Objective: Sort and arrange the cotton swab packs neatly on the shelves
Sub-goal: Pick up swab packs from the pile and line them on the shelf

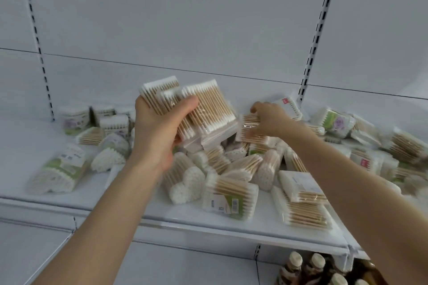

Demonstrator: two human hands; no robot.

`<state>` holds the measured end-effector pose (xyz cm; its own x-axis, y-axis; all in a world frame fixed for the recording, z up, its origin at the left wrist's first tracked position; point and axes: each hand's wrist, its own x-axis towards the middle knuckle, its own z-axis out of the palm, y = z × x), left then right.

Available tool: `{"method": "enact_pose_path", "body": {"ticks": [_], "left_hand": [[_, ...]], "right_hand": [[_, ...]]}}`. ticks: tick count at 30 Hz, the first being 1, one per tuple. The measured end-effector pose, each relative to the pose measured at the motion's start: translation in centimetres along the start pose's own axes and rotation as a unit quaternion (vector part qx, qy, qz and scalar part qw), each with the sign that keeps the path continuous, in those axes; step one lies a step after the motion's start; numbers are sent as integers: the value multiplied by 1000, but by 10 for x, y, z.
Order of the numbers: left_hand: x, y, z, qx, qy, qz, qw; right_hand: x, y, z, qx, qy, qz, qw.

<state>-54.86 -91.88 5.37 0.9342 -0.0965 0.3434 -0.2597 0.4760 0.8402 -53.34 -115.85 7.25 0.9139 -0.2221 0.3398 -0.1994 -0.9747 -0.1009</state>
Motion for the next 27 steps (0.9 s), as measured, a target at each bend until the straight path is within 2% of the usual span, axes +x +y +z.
{"method": "enact_pose_path", "body": {"ticks": [5, 8, 9, 11, 13, 15, 18, 21, 23, 27], "left_hand": [[-13, 8, -23, -5, 24, 17, 1000], [-20, 21, -50, 1, 45, 25, 999], [-23, 27, -62, -1, 54, 29, 998], [-29, 40, -92, 1, 72, 45, 996], [-35, 54, -126, 15, 91, 57, 994], [-42, 67, -162, 19, 116, 61, 991], [-56, 94, -229, 26, 157, 65, 985], [-70, 127, -310, 40, 200, 83, 976], [-80, 146, -361, 47, 239, 91, 966], [-97, 183, -446, 57, 303, 98, 946]], "right_hand": [[-13, -11, -21, 83, 138, -17, 987], [-30, -44, -39, 251, 247, -26, 936], [-37, -58, -44, 315, 258, -32, 913], [-50, -94, -51, 475, 207, -51, 854], [-64, -138, -48, 615, 97, -73, 779], [-74, -191, -35, 654, 20, -106, 749], [-84, -285, -6, 651, -43, -134, 746], [-90, -384, 27, 611, -96, -144, 773], [-100, -447, 44, 594, -102, -170, 780], [-126, -557, 60, 582, -124, -235, 768]]}}
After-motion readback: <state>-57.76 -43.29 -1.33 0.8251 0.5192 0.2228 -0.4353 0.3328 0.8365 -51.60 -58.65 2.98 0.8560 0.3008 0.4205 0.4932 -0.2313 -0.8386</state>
